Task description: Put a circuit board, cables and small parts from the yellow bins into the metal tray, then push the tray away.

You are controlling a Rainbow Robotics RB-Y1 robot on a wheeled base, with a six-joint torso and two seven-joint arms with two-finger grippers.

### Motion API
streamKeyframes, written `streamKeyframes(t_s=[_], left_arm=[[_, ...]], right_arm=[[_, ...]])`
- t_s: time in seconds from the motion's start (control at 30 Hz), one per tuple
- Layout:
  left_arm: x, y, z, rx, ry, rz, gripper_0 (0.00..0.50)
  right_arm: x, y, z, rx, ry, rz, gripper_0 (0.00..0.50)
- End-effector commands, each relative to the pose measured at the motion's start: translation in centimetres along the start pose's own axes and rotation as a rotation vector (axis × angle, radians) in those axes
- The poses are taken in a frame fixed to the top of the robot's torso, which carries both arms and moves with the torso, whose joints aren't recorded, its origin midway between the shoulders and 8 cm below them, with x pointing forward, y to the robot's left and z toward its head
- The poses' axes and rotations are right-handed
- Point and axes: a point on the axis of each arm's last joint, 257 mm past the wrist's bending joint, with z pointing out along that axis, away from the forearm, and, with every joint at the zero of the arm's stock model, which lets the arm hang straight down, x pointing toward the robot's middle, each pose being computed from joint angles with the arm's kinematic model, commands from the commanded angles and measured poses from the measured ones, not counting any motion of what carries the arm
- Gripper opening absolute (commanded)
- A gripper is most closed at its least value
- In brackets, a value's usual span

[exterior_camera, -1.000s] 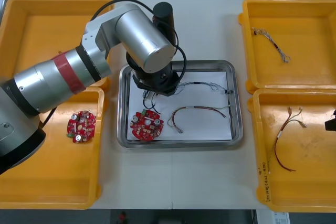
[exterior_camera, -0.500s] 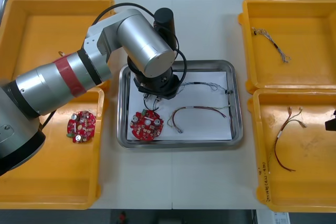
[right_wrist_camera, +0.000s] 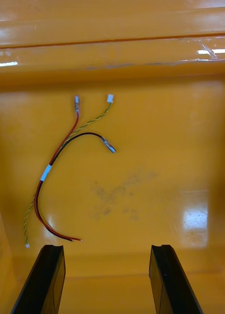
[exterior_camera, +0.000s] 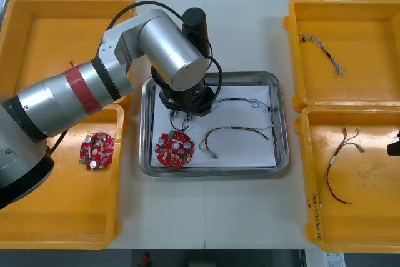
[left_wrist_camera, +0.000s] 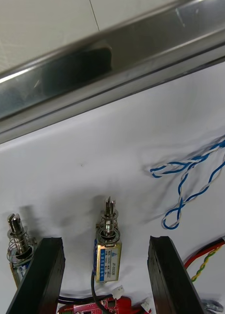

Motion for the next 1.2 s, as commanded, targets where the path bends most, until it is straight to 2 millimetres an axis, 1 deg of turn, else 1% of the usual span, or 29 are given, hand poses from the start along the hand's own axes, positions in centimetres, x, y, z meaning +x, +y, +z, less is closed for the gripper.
streamKeyframes(t_s=[0.03, 0.4, 0.63, 0.7, 0.8, 0.83, 0.9, 0.93, 1.0, 1.03, 1.1, 1.13, 1.2], left_arm=[[-1.2, -1.6, -1.7, 0.053, -0.019, -0.099, 0.5], [-3.0, 0.2, -5.2, 0.048, -0.042, -0.147, 0.5], [-3.7, 1.8, -8.3, 0.05, -0.052, -0.182, 0.5], [-3.8, 2.3, -9.2, 0.05, -0.055, -0.191, 0.5], [-4.1, 3.6, -11.1, 0.039, -0.068, -0.21, 0.5], [-4.0, 4.0, -11.4, 0.035, -0.069, -0.213, 0.5], [-3.9, 4.9, -12.5, 0.025, -0.065, -0.226, 0.5], [-3.7, 5.2, -12.7, 0.021, -0.063, -0.229, 0.5], [-3.5, 6.2, -13.8, 0.007, -0.059, -0.238, 0.5], [-3.4, 6.5, -14.0, 0.0, -0.059, -0.237, 0.5], [-2.9, 7.6, -14.7, -0.019, -0.05, -0.242, 0.5], [-2.8, 7.8, -14.9, -0.022, -0.048, -0.241, 0.5], [-2.5, 9.1, -15.6, -0.037, -0.043, -0.253, 0.5]], right_arm=[[-0.4, -1.4, -1.5, 0.04, -0.028, 0.023, 0.5], [-0.5, -1.2, -1.8, 0.036, -0.03, 0.013, 0.5], [-0.7, 0.1, -2.5, 0.026, -0.045, -0.058, 0.5], [-0.7, 1.0, -2.8, 0.011, -0.05, -0.082, 0.5], [-0.2, 3.0, -3.2, -0.03, -0.046, -0.147, 0.5], [-0.2, 3.3, -3.3, -0.034, -0.044, -0.16, 0.5], [0.1, 4.7, -3.6, -0.051, -0.038, -0.221, 0.5], [0.1, 5.2, -3.7, -0.058, -0.04, -0.239, 0.5], [0.1, 6.8, -4.1, -0.083, -0.041, -0.304, 0.5], [0.0, 7.2, -4.2, -0.091, -0.042, -0.318, 0.5], [0.0, 8.9, -4.6, -0.127, -0.043, -0.377, 0.5], [-0.1, 9.4, -4.7, -0.136, -0.044, -0.39, 0.5], [-0.3, 11.0, -5.2, -0.171, -0.053, -0.44, 0.5]])
